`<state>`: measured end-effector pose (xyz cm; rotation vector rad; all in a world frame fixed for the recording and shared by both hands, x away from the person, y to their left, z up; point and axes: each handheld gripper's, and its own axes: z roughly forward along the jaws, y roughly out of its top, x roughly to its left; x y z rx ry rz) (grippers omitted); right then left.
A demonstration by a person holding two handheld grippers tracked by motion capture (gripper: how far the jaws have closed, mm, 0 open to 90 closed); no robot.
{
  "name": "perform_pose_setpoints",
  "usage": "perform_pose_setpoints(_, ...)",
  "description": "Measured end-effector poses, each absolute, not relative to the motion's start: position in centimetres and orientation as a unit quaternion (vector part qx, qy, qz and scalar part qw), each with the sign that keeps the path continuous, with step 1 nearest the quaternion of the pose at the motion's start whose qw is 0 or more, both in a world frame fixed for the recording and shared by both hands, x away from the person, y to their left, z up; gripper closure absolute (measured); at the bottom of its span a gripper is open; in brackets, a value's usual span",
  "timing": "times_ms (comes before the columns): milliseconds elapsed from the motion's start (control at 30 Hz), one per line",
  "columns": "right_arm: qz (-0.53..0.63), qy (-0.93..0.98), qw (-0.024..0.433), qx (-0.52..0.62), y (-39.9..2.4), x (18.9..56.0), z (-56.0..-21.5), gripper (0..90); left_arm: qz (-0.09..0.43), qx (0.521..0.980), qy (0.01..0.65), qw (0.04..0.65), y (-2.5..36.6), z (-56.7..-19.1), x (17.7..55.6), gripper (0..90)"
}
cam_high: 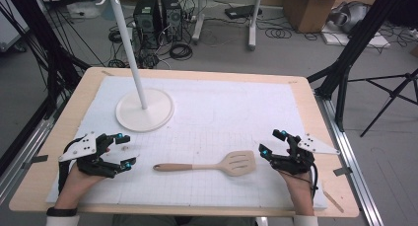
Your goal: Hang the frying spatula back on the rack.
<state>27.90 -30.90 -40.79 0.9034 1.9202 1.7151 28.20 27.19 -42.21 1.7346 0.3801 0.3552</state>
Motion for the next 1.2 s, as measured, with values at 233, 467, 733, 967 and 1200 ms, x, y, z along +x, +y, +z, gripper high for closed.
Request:
perform_pose_setpoints(233,0.612,0.708,0.196,0.293,-29.6,27.8,-39.2,17.1,0.156,0.750,0.165,0.622,27.4,-42.0,28.1,23.4)
perform_pose_setpoints(467,0.589,0.754,0.175,0.233,-26.6,28.2,-37.7,20.9,0.154,0.750,0.163,0.622,27.4,-42.0,27.9,23.8)
perform_pose_setpoints(733,0.552,0.805,0.132,0.170,-22.3,29.0,-37.1,19.9,0.150,0.752,0.162,0.621,27.3,-42.1,28.0,24.3)
perform_pose_setpoints(967,0.520,0.838,0.094,0.134,-18.9,29.7,-37.6,18.6,0.146,0.754,0.162,0.619,27.4,-42.2,27.9,24.3)
perform_pose_setpoints(1200,0.472,0.873,0.063,0.105,-16.1,30.5,-38.5,17.9,0.143,0.759,0.161,0.615,27.2,-42.3,27.9,24.3)
